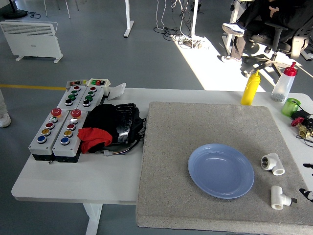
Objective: Pick pipe place plate twice
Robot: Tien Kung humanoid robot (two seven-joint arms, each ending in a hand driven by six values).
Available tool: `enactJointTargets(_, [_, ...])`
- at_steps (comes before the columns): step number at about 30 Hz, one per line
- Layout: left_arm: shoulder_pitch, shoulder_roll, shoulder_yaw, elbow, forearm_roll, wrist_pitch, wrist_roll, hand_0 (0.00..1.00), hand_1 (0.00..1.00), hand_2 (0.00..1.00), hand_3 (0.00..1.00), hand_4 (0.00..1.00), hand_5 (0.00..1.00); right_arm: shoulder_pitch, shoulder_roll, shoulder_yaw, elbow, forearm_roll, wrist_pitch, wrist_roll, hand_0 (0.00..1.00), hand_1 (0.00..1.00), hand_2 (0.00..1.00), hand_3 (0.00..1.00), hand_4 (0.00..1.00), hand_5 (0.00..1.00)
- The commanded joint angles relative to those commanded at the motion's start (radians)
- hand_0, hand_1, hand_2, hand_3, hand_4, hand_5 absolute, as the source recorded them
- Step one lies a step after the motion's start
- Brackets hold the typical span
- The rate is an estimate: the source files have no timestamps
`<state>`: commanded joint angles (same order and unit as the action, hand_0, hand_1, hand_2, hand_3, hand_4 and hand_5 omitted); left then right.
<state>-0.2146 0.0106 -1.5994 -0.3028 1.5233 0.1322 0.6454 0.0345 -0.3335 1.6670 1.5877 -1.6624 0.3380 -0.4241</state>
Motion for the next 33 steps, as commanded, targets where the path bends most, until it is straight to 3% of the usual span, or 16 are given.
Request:
enactJointTargets(11, [0.001, 0.0, -0.002, -0.001, 0.004, 0.0, 0.0, 0.652, 0.614, 0.61, 0.601, 0.297, 0.998, -0.003, -0.019, -0.064, 0.05, 0.028, 0.05, -0.046, 0.998, 0.919, 0.983, 0.902, 0.782, 0.254])
enactJointTargets(33, [0.015, -0.001, -0.013, -0.005, 0.025, -0.005, 0.0, 0.652, 0.614, 0.61, 0.601, 0.297, 0.998, 0.029, -0.021, -0.167, 0.03, 0.045, 0.073, -0.078, 0.998, 0.923, 0.985, 0.909, 0.815, 0.273])
